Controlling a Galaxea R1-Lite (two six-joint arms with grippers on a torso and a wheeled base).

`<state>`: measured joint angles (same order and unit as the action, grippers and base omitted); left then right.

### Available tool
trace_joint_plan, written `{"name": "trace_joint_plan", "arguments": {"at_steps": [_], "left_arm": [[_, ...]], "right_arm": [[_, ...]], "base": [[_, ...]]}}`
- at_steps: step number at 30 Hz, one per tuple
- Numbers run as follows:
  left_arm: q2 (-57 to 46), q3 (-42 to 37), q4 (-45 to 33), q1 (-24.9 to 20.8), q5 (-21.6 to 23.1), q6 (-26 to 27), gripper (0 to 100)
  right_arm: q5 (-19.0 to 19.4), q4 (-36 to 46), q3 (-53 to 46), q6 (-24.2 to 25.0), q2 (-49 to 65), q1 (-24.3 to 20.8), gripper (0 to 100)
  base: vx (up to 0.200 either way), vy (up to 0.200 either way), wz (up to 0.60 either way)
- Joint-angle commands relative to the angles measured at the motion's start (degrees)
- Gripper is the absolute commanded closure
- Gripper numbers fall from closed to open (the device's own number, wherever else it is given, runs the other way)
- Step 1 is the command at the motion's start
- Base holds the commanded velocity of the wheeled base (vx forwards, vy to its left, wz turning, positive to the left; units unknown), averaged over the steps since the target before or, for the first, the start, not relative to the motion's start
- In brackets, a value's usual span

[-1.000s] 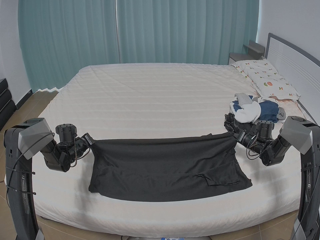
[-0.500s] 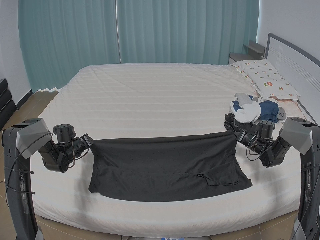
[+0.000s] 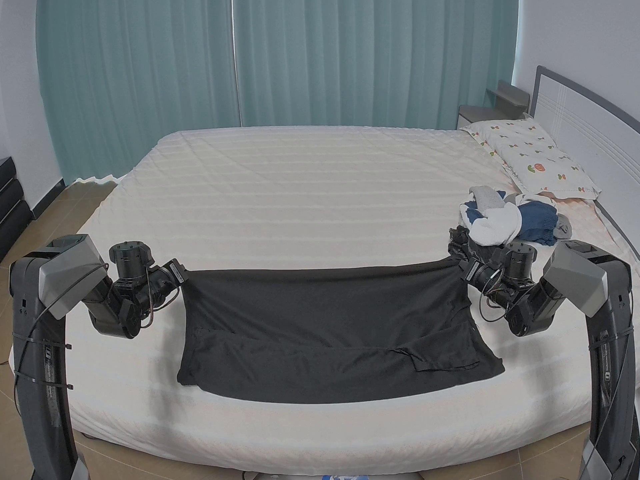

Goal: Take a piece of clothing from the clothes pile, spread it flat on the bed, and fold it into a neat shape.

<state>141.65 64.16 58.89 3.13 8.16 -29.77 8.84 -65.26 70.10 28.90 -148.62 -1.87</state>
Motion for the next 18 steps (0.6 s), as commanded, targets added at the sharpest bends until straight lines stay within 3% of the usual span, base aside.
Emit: {"name": "trace_joint_plan", "arguments": {"at_steps": [1,18], "left_arm": [[2.22,1.50,-0.01,0.03,0.02,-0.11,100],[1.96,-1.58,0.70,0.56,0.37,0.41,100]], "right_arm": [[-0.84,-0.05,0.74,0.01,-1.24,-0.16,100],[-0.40,-0.75,-5.50,-0.16,1.57,0.37,100]], "base": [[0.000,0.000,0.00],[0.000,0.000,0.00]]}}
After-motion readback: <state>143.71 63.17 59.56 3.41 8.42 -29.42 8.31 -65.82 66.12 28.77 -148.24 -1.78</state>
